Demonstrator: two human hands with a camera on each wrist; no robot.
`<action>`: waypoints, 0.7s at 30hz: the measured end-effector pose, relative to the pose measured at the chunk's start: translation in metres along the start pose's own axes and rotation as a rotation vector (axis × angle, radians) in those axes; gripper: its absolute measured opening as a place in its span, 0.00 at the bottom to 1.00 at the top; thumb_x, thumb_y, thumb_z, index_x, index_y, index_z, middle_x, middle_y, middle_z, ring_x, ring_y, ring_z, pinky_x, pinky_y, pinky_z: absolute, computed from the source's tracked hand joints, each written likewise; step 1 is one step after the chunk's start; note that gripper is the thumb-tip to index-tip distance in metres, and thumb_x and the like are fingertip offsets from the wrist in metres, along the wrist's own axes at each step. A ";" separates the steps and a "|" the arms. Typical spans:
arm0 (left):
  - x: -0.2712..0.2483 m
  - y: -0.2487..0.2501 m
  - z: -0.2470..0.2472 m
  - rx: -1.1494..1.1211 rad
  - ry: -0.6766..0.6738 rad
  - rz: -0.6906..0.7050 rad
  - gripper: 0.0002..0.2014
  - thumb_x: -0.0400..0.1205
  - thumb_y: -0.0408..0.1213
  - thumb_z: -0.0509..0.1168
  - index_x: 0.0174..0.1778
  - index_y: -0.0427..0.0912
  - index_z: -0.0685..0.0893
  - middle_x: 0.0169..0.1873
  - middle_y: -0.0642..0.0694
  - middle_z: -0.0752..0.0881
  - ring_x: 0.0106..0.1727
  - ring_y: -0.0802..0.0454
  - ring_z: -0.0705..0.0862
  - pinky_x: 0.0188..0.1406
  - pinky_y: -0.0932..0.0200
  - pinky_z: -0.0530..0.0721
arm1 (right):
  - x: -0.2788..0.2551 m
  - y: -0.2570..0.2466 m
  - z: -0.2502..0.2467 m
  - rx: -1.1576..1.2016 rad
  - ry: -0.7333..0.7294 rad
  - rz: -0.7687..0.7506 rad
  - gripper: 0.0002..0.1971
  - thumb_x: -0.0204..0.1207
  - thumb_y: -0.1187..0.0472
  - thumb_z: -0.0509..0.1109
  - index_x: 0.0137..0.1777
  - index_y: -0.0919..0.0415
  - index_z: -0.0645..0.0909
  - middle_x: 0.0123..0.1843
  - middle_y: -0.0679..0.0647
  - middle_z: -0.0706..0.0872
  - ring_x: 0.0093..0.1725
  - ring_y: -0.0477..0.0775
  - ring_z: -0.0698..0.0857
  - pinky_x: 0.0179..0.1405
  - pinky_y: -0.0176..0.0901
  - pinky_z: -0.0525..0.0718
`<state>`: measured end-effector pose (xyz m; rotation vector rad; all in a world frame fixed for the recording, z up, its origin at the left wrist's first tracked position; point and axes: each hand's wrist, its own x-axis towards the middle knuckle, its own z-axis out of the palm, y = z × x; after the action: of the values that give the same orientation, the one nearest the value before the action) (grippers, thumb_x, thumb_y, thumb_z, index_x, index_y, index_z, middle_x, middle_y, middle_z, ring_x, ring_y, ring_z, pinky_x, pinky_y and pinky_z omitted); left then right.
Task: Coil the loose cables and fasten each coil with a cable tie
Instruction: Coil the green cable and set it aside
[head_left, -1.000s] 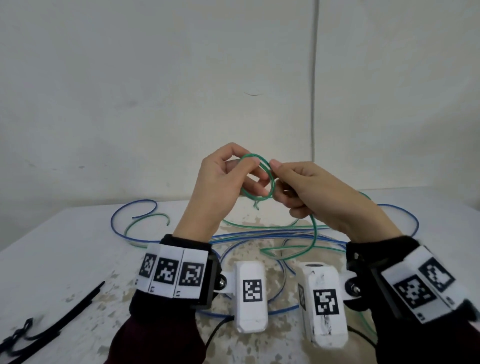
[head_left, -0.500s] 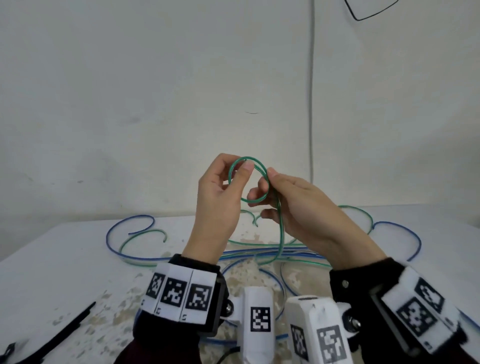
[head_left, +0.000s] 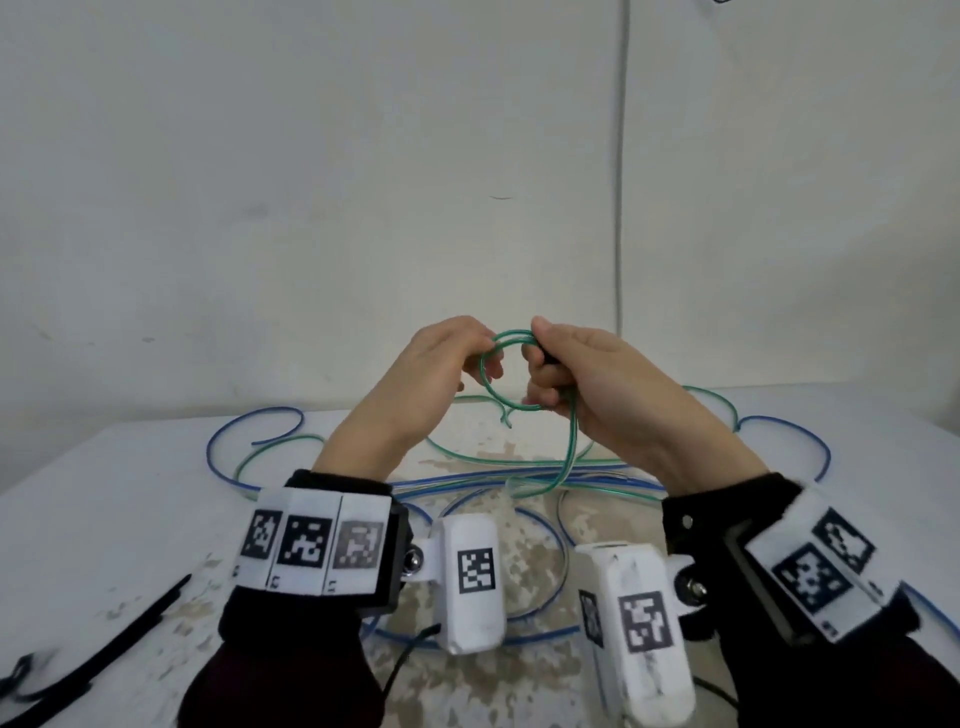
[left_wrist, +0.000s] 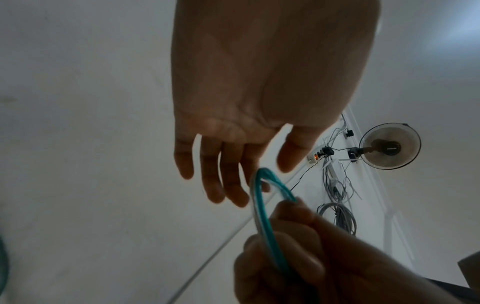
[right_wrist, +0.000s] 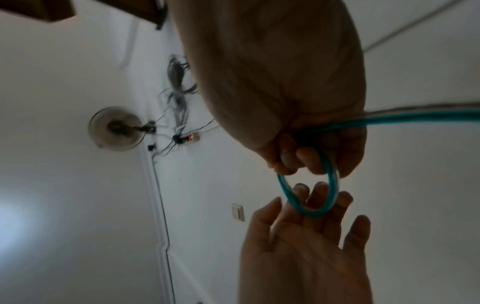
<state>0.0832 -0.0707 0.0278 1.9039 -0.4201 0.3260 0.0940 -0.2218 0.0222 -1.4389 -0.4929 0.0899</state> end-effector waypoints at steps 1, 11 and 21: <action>-0.001 0.000 0.001 0.009 -0.052 -0.005 0.14 0.79 0.44 0.54 0.34 0.43 0.80 0.33 0.49 0.82 0.41 0.54 0.80 0.50 0.56 0.77 | -0.001 0.001 0.000 -0.117 -0.012 -0.042 0.20 0.88 0.56 0.54 0.33 0.58 0.71 0.20 0.43 0.68 0.23 0.44 0.67 0.37 0.33 0.73; -0.001 0.004 0.012 -0.179 0.127 0.015 0.17 0.88 0.35 0.52 0.31 0.39 0.72 0.33 0.36 0.73 0.33 0.50 0.76 0.41 0.53 0.73 | 0.000 0.003 -0.003 -0.090 -0.075 -0.125 0.20 0.88 0.59 0.50 0.38 0.62 0.77 0.27 0.52 0.80 0.36 0.50 0.83 0.52 0.43 0.83; -0.010 0.011 0.002 -0.356 -0.202 -0.038 0.14 0.88 0.35 0.52 0.39 0.35 0.74 0.32 0.44 0.70 0.25 0.58 0.69 0.33 0.65 0.76 | -0.008 -0.005 -0.013 -0.191 -0.097 -0.108 0.18 0.85 0.56 0.60 0.35 0.61 0.78 0.20 0.48 0.67 0.23 0.46 0.70 0.31 0.32 0.77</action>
<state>0.0690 -0.0749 0.0320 1.5975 -0.5374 0.0280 0.0909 -0.2377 0.0245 -1.5960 -0.6729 0.0266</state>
